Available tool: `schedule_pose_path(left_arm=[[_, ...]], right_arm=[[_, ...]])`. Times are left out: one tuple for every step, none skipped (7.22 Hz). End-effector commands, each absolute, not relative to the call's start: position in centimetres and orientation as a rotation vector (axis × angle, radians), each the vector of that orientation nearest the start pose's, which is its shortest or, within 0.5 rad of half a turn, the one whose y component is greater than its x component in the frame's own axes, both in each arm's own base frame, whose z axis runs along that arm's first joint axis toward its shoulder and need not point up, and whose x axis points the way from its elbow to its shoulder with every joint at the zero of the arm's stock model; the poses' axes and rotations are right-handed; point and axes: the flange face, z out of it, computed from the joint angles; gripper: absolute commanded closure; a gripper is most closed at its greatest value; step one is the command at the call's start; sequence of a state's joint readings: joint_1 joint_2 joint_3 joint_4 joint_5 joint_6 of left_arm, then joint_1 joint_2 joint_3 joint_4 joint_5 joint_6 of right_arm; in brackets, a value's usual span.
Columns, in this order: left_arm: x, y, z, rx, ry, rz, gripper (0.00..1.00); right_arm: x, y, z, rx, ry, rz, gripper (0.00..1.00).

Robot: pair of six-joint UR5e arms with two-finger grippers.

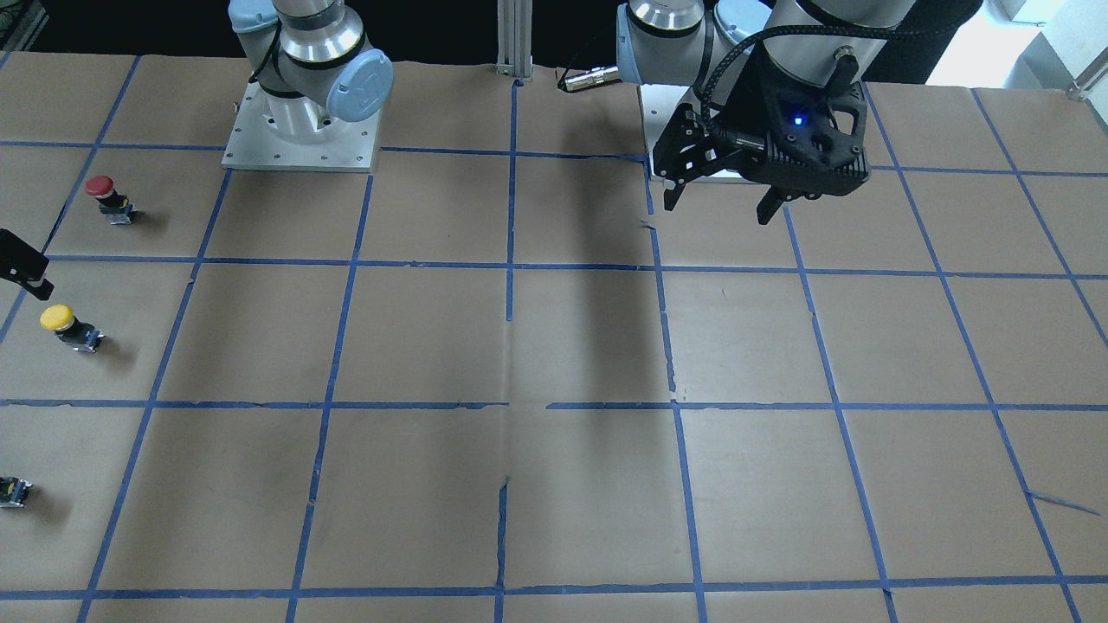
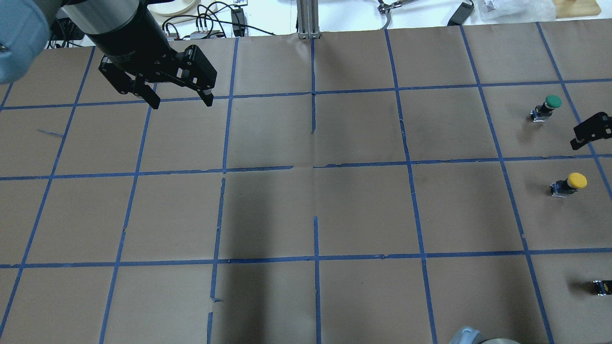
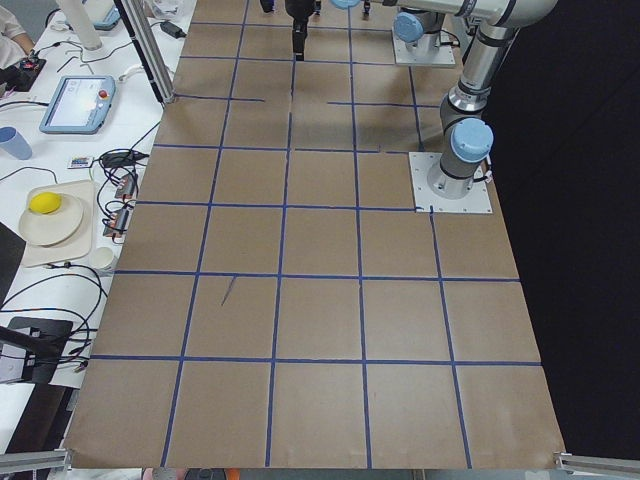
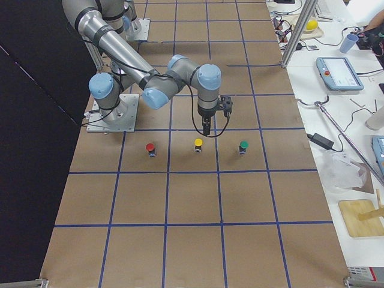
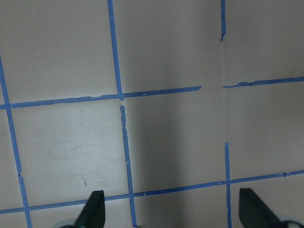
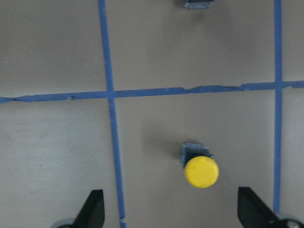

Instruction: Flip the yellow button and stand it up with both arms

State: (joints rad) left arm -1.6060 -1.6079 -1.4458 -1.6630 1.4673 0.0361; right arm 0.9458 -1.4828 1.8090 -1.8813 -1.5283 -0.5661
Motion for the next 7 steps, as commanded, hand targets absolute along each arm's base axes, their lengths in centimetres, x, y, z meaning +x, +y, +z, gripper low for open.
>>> schedule_pose_path(left_arm=[[-16.1,-49.7,52.2,0.109,3.241,0.010,0.00],[-15.5,-49.7,52.3,0.117,3.180,0.002,0.00],[-15.1,-49.8,52.2,0.099,3.150,0.005,0.00],[-15.2,-49.7,52.2,0.106,3.149,0.005,0.00],[-15.2,-49.7,52.2,0.104,3.149,0.005,0.00],[-15.2,-49.7,52.2,0.104,3.151,0.005,0.00],[-15.1,-49.8,52.2,0.106,3.151,0.005,0.00]], right_arm=[[-7.7,-49.1,41.1,0.174,3.079,0.049,0.00],[-1.7,-48.3,42.7,0.205,3.083,0.060,0.00],[3.3,-47.3,44.5,0.198,3.092,0.042,0.00],[7.5,-45.9,46.2,0.077,3.095,0.080,0.00],[11.2,-45.3,49.3,-0.048,3.100,0.051,0.00],[14.2,-44.1,51.4,-0.079,3.105,0.092,0.00],[15.0,-43.5,51.6,-0.012,3.137,0.113,0.00]])
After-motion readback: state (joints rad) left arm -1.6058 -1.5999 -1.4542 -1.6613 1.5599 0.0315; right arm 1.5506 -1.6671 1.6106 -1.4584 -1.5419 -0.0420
